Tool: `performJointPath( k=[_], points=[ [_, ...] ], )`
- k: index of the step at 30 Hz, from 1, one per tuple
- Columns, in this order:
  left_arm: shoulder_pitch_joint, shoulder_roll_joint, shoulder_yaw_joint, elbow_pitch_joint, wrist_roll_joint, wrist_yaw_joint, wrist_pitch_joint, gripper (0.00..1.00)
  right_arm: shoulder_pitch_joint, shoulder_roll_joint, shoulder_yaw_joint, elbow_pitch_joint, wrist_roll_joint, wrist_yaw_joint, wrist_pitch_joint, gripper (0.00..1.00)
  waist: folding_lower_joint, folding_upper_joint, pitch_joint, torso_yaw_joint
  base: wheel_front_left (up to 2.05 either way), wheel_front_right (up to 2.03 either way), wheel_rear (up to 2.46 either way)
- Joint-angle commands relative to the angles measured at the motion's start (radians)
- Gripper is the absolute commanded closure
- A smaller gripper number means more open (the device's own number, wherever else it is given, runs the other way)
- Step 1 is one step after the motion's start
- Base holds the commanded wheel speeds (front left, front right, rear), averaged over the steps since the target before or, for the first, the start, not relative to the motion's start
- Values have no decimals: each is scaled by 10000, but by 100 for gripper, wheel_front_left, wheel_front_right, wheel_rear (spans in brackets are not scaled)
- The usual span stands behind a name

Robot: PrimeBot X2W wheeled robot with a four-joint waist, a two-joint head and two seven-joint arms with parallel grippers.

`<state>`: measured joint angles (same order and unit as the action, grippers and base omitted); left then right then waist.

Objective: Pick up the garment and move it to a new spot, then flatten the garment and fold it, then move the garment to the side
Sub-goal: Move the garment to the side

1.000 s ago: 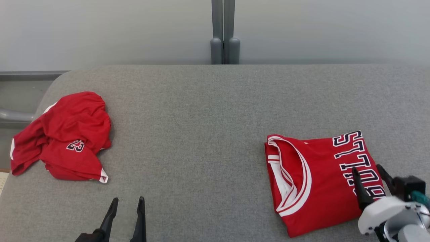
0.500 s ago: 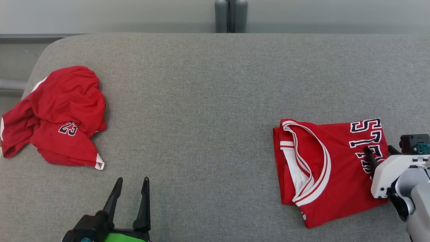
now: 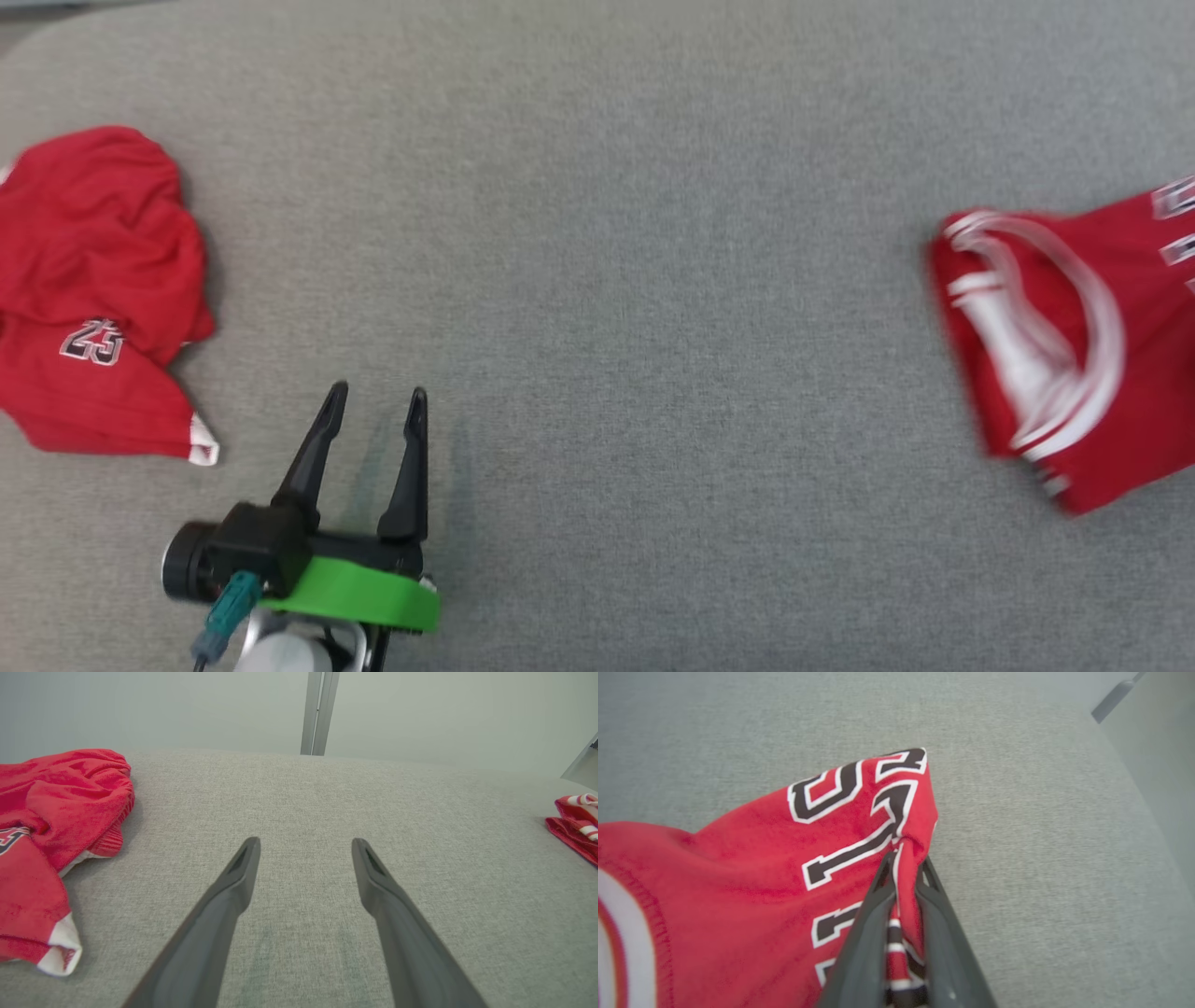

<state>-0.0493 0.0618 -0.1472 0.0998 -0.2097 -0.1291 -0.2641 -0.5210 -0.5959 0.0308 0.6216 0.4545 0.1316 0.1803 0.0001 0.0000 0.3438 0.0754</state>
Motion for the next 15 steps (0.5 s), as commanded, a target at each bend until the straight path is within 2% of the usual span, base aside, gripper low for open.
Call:
performJointPath(
  k=[1,4,10,11,12,13,15],
  points=[
    [-423,179,-153,-86,76,-26,-1,0,-449,-398,-387,73,-280,-15,-207,100,-1,0,1512,-505,0,0,0],
    [-836,382,-667,-197,150,-26,-1,0,-918,-1219,-1503,689,-1103,-15,-532,100,-1,0,2139,-564,0,0,0],
    [-899,563,-1053,-206,56,-23,-1,0,-1895,-1607,-3014,1932,-2368,-18,-1160,100,-1,0,2517,-598,0,0,0],
    [-924,565,-1060,-196,60,-23,-1,0,-2051,-1623,-3190,2071,-2521,-18,-1287,97,-1,0,2559,-588,0,0,0],
    [-947,561,-1062,-178,64,-21,-1,0,-2219,-1588,-3414,2229,-2719,-17,-1483,53,-1,0,2582,-577,0,0,0],
    [-940,560,-1060,-152,67,-17,5,0,-2346,-1571,-3644,2397,-2939,-17,-1616,0,-1,0,2579,-579,0,0,0],
    [-897,523,-1057,-73,82,-17,19,0,-2600,-1498,-4035,2670,-3430,-17,-1843,0,-1,0,2546,-579,0,0,0]
  ],
)
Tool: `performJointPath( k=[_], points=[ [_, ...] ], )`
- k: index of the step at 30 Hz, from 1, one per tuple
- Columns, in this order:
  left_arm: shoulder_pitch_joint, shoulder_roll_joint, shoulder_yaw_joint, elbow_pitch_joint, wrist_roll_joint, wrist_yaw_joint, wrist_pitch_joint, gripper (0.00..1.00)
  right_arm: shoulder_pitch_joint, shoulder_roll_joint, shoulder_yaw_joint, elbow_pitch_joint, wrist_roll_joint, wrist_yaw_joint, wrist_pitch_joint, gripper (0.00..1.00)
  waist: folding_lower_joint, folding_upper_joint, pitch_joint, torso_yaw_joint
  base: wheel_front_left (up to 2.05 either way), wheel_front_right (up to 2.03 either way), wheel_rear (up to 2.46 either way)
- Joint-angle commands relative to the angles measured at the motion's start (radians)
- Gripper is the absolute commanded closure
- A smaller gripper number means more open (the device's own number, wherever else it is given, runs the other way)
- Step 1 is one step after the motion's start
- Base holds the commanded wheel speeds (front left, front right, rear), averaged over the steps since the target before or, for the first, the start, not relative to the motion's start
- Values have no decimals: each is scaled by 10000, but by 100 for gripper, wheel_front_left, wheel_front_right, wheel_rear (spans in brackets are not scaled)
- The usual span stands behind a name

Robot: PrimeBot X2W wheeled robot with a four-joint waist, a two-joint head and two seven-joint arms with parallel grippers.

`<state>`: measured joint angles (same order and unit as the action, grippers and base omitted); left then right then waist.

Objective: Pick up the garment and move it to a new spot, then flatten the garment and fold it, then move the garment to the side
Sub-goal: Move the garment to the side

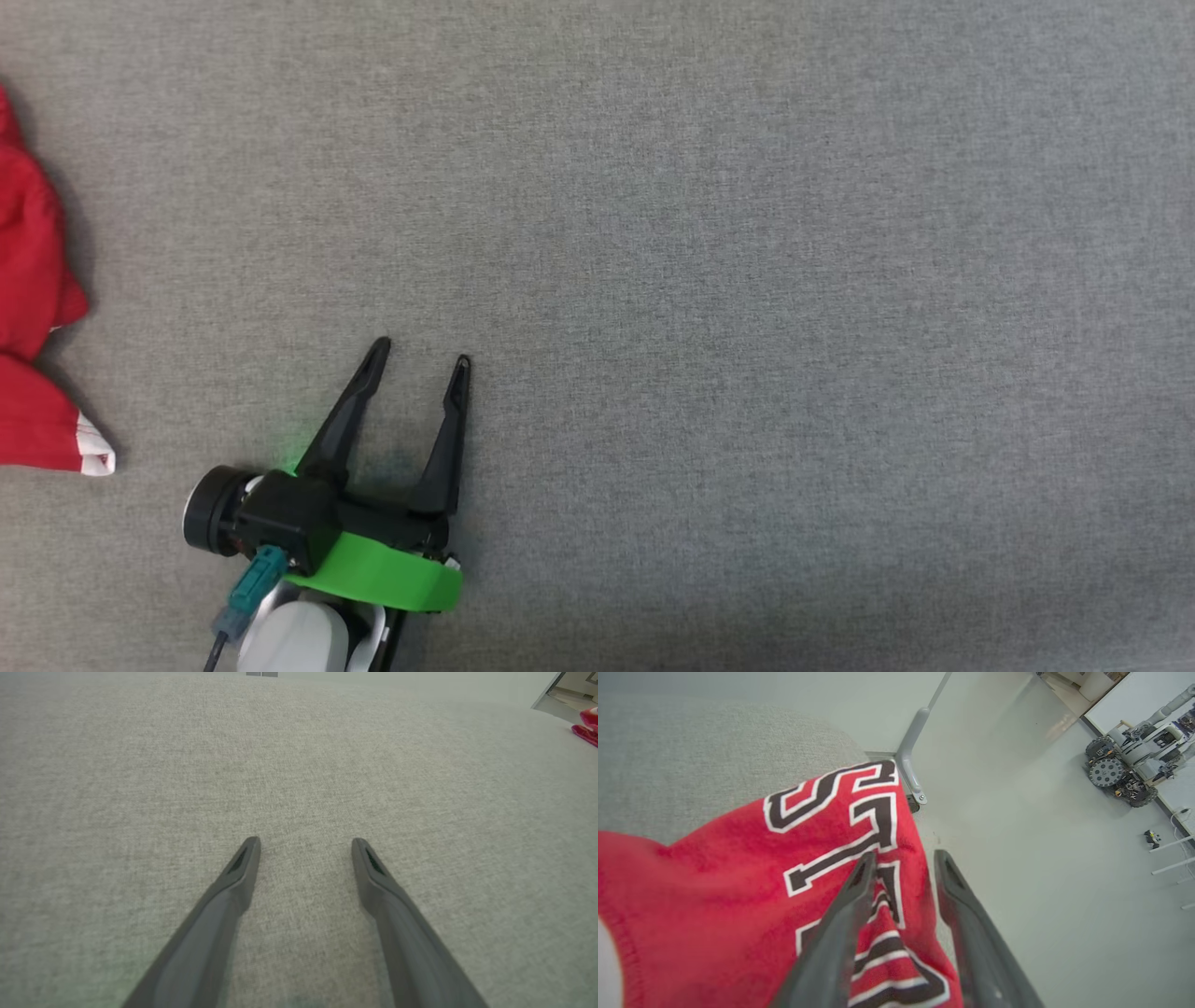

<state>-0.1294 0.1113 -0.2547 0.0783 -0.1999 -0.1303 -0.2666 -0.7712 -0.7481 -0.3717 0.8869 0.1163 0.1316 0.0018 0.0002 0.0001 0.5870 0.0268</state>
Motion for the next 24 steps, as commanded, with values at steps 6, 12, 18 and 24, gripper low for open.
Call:
performJointPath(
  k=[6,12,18,24],
  points=[
    [296,-239,542,255,-243,6,42,0,-403,903,-870,-553,-1223,-15,-1970,0,-2,-1,-666,-219,0,0,0],
    [1315,-488,1563,495,-612,7,43,0,873,3163,-604,-2696,-1452,-15,-2661,0,-2,-1,-2501,-729,0,0,0],
    [2465,-593,2362,523,-769,2,27,0,3800,5194,643,-5105,-1557,-17,-2673,0,-2,-1,-4543,-875,0,0,0],
    [3279,-601,2493,603,-962,51,26,0,6618,6522,1616,-6477,-1497,-15,-2670,0,-2,-1,-5864,-761,0,0,0]
  ],
)
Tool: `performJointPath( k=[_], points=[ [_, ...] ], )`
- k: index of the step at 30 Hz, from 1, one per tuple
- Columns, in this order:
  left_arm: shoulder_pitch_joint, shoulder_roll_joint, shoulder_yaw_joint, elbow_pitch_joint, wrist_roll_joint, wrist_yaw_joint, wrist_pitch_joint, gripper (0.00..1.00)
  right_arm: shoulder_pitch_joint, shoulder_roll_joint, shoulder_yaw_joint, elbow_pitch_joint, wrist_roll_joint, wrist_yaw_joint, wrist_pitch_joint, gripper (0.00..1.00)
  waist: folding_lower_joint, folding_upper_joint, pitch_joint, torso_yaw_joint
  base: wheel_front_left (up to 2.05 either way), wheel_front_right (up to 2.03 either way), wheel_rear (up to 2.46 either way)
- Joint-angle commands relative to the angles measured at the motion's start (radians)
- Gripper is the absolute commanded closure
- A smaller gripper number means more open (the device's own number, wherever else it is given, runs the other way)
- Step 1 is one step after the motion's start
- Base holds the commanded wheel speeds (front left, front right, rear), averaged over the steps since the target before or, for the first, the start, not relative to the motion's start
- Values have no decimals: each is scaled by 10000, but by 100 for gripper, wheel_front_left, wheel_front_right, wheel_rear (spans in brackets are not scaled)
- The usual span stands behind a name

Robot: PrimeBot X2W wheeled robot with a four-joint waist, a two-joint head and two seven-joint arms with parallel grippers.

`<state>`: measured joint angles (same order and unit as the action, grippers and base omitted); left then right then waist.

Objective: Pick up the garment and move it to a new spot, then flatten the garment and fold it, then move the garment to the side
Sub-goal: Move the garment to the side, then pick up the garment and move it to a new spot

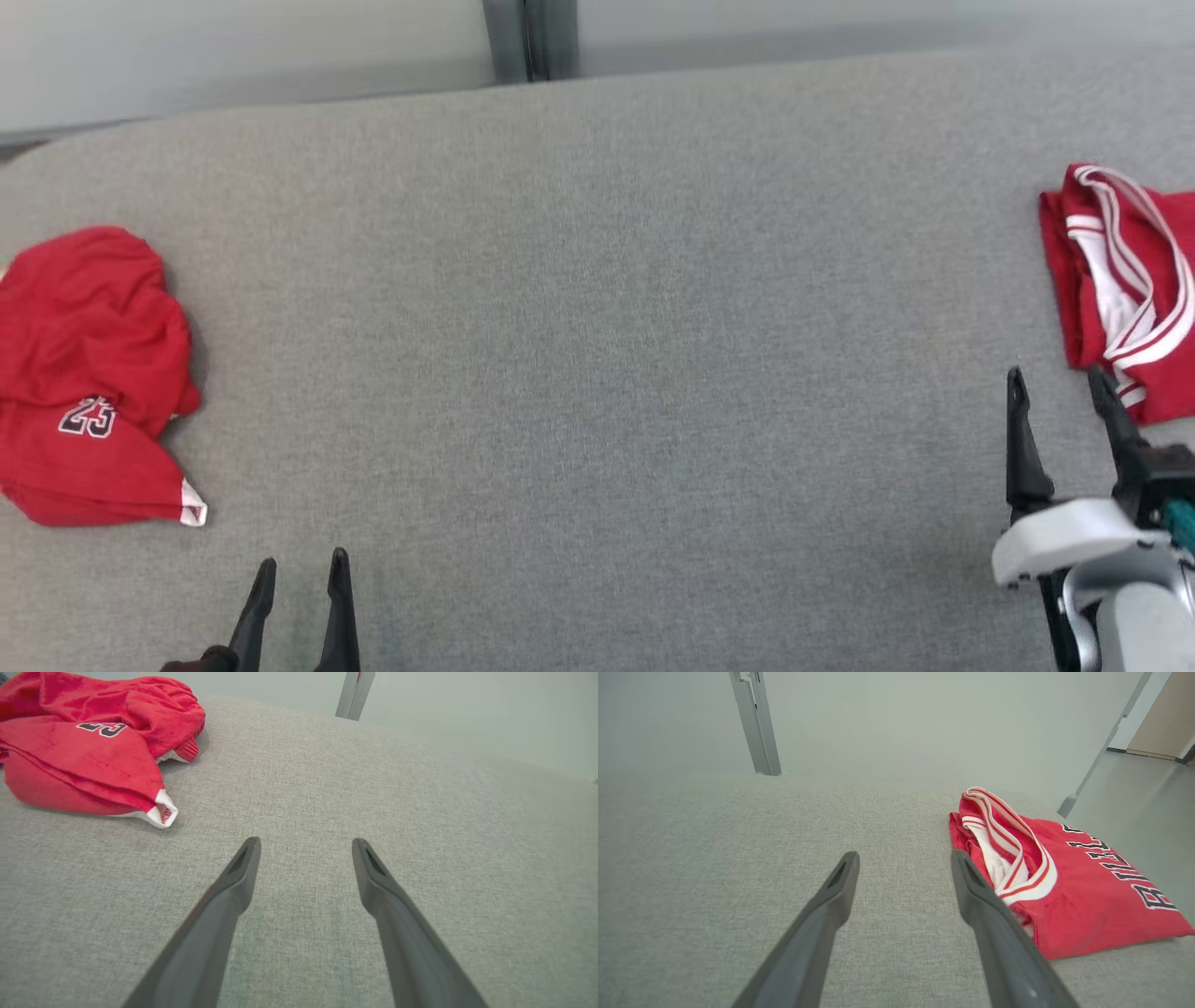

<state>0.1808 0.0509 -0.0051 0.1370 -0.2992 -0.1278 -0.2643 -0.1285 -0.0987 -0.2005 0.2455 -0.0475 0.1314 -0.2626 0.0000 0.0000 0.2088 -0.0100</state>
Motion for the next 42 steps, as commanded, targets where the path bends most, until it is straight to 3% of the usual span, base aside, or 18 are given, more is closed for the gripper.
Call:
performJointPath(
  k=[1,8,15,31,37,42],
  points=[
    [215,7,-7,36,15,43,3,0,486,119,-156,-231,119,-14,-26,0,0,0,-2177,-381,0,0,0],
    [328,7,-132,172,121,36,3,0,2161,483,106,-515,783,-12,-26,0,0,0,-2709,-334,0,0,0],
    [311,5,-46,149,171,89,3,0,2255,467,696,-313,1258,-12,-27,0,0,0,-2809,-333,0,0,0],
    [138,4,-154,100,165,89,3,0,2208,471,962,-122,1409,-12,-27,0,0,0,-2797,36,0,0,0],
    [8,5,-188,73,272,115,3,0,2343,471,1221,-209,1776,-12,-27,0,0,0,-2818,767,0,0,0],
    [39,6,-187,36,348,95,3,0,2455,470,1554,-263,2048,-12,-29,0,0,0,-2901,2227,0,0,0]
  ],
)
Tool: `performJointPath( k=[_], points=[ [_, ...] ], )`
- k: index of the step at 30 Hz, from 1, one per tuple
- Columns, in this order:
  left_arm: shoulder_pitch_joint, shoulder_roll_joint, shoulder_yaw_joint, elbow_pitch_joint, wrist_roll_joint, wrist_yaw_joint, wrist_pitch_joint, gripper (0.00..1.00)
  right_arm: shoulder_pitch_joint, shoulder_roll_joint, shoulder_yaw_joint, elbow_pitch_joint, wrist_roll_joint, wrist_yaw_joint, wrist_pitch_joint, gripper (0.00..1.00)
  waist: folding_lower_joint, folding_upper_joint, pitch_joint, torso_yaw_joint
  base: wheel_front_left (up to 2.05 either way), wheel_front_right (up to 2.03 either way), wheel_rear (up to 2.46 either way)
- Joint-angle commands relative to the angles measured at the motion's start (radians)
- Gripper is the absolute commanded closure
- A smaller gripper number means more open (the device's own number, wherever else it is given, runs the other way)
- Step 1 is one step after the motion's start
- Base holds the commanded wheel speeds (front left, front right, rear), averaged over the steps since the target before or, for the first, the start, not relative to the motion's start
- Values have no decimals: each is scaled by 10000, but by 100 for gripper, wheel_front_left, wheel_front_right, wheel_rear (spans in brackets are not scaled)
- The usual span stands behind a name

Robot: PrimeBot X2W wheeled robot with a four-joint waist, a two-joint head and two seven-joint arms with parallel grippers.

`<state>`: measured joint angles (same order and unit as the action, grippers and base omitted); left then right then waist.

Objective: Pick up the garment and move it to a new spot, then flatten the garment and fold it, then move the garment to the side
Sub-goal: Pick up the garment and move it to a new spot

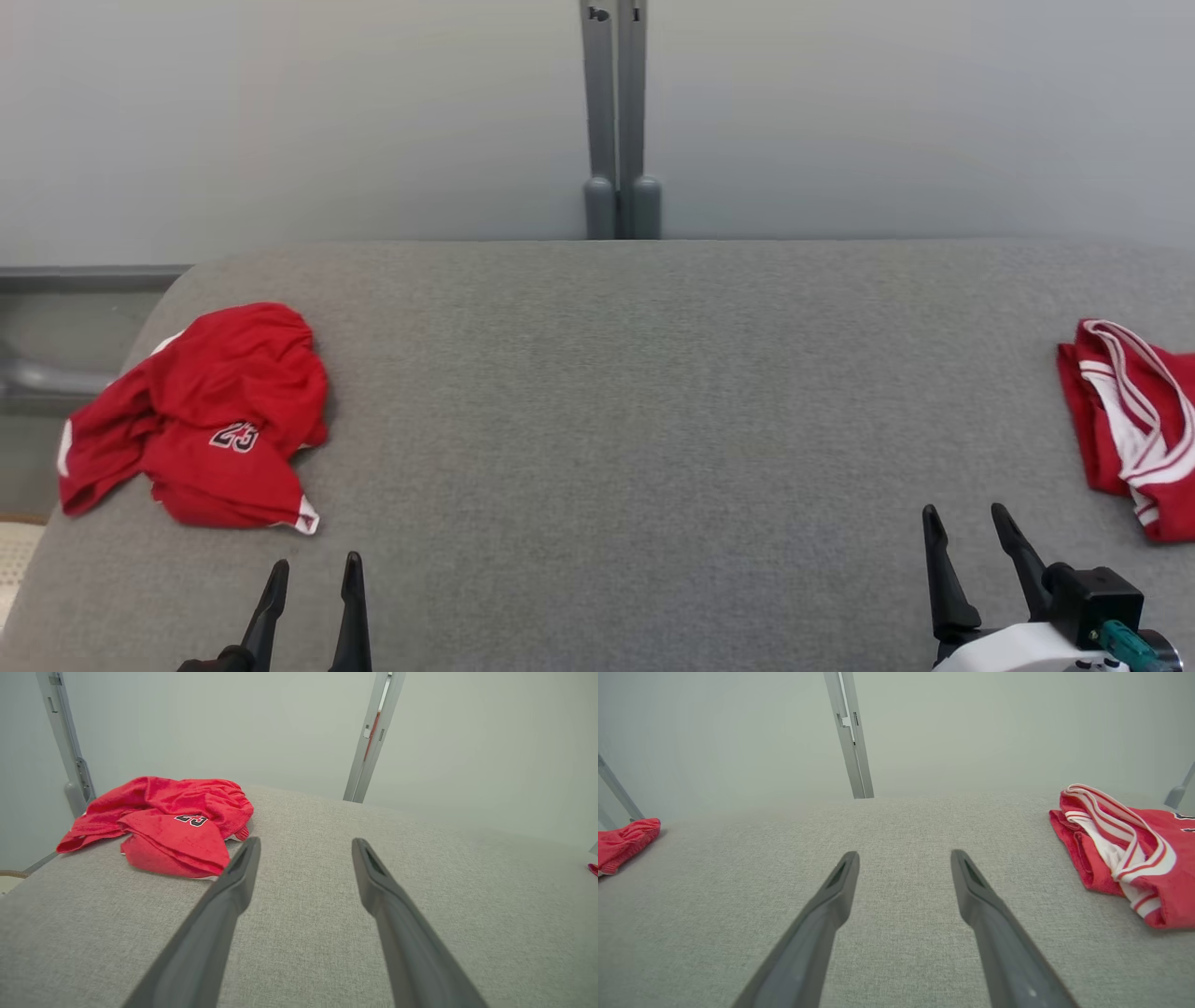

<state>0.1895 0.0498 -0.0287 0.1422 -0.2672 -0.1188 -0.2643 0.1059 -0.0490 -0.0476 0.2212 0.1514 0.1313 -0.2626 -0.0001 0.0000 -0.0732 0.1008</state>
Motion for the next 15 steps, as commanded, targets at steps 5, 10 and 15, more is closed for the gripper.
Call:
performJointPath(
  k=[5,10,15],
  points=[
    [277,18,266,-109,144,13,3,0,-45,-33,395,40,273,-10,-28,0,1,0,-184,2523,0,0,0],
    [417,18,488,-254,261,-30,3,0,-195,-25,467,71,245,-9,-29,0,1,0,-225,3458,0,0,0],
    [395,16,623,-379,169,-48,3,0,-271,-30,531,207,172,-9,-28,0,1,0,-110,3576,0,0,0]
  ],
)
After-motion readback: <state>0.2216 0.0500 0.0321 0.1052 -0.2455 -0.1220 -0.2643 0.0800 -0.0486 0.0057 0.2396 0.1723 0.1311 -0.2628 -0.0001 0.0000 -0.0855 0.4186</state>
